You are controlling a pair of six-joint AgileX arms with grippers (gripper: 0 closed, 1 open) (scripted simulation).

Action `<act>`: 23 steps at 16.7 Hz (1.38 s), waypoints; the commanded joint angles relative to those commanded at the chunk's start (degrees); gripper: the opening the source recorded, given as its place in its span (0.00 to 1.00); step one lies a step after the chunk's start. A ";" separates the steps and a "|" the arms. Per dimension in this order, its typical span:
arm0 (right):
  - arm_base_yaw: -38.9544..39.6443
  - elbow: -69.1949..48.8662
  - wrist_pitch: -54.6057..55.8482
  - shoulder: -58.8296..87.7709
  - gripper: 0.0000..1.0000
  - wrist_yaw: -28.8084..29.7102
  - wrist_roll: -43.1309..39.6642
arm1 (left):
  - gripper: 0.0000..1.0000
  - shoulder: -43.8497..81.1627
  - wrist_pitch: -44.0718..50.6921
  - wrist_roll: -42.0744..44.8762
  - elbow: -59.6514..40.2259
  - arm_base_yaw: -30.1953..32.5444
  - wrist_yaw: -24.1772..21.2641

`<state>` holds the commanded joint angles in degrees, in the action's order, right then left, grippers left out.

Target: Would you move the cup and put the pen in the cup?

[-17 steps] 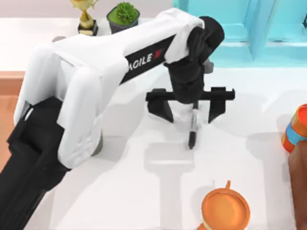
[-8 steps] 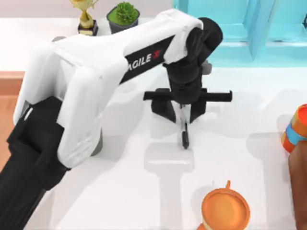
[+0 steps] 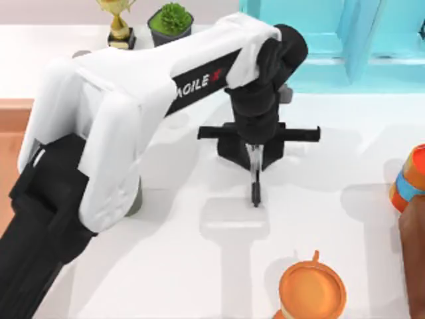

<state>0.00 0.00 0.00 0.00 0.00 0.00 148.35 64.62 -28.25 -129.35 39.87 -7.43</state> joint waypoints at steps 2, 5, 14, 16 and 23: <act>0.00 0.00 0.00 0.00 1.00 0.00 0.00 | 0.00 -2.03 0.21 -0.60 1.52 0.71 0.05; 0.00 0.00 0.00 0.00 1.00 0.00 0.00 | 0.00 -7.58 0.97 -2.49 6.22 2.36 0.43; 0.00 0.00 0.00 0.00 1.00 0.00 0.00 | 0.00 -24.16 3.48 -8.25 19.82 7.98 1.27; 0.00 0.00 0.00 0.00 1.00 0.00 0.00 | 0.00 -24.16 3.48 -8.25 19.82 7.98 1.27; 0.00 0.00 0.00 0.00 1.00 0.00 0.00 | 0.00 -30.67 -5.26 -5.42 27.98 6.30 3.02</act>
<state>0.00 0.00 0.00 0.00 0.00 0.00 117.68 59.36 -33.68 -101.37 46.17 -4.41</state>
